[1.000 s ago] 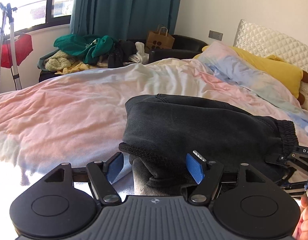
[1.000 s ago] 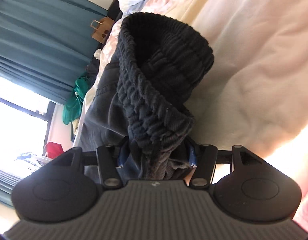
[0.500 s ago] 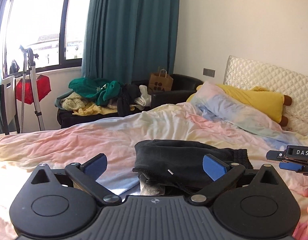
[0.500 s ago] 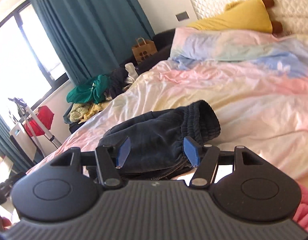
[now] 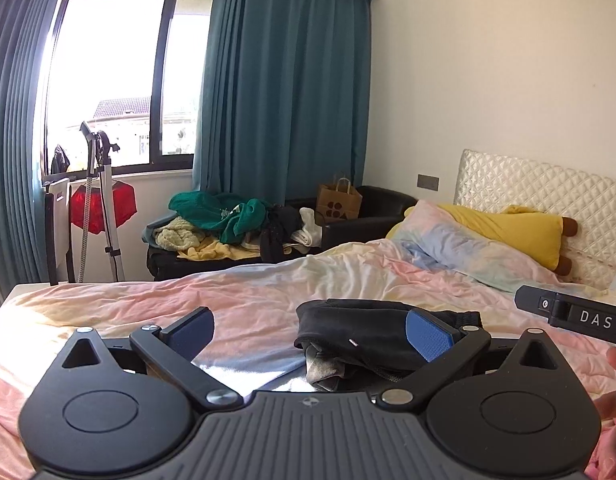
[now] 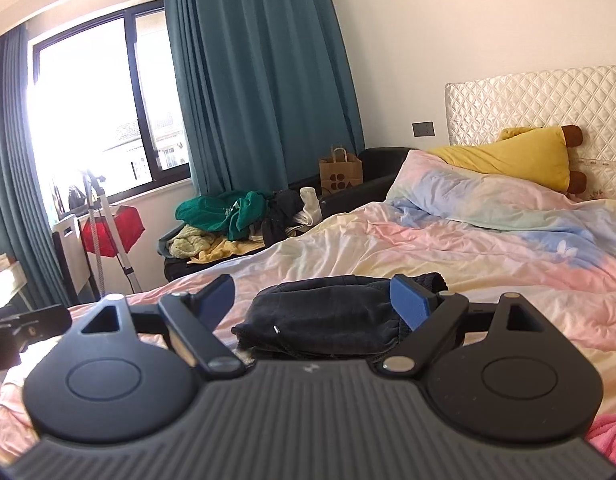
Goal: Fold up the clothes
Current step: 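Open both grippers and withdraw them from the folded trousers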
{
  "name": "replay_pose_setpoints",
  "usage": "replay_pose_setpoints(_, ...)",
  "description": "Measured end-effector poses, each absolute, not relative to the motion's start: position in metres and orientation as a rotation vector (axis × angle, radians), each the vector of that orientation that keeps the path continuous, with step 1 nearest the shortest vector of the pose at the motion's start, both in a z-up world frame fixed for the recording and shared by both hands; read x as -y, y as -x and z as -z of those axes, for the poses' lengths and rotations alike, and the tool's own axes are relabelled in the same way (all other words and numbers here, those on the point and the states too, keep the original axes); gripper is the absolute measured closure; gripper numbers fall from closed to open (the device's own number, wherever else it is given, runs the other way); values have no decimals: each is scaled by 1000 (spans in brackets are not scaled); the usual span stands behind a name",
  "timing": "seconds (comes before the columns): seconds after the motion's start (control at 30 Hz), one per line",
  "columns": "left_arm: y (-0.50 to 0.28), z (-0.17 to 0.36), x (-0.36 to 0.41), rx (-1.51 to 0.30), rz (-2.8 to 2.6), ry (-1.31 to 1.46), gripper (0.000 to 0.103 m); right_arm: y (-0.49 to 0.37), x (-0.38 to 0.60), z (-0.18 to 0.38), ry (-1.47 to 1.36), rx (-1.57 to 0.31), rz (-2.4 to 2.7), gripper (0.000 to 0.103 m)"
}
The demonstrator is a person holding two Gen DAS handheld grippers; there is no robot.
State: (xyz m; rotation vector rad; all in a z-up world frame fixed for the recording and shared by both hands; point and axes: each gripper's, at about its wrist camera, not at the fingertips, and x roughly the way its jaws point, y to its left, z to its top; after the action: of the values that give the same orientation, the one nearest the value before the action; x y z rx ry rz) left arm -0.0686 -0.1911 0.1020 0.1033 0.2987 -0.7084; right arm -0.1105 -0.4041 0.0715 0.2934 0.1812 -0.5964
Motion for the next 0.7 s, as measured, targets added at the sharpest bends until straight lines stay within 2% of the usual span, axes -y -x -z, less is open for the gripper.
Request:
replay_pose_setpoints(0.53,44,-46,166,-346,668,-110,0,79,361,2,-197,-252,594,17)
replay_pose_setpoints(0.7,31,-30,170,-388,668,-120,0,74,358,7,-171,-249,614,17)
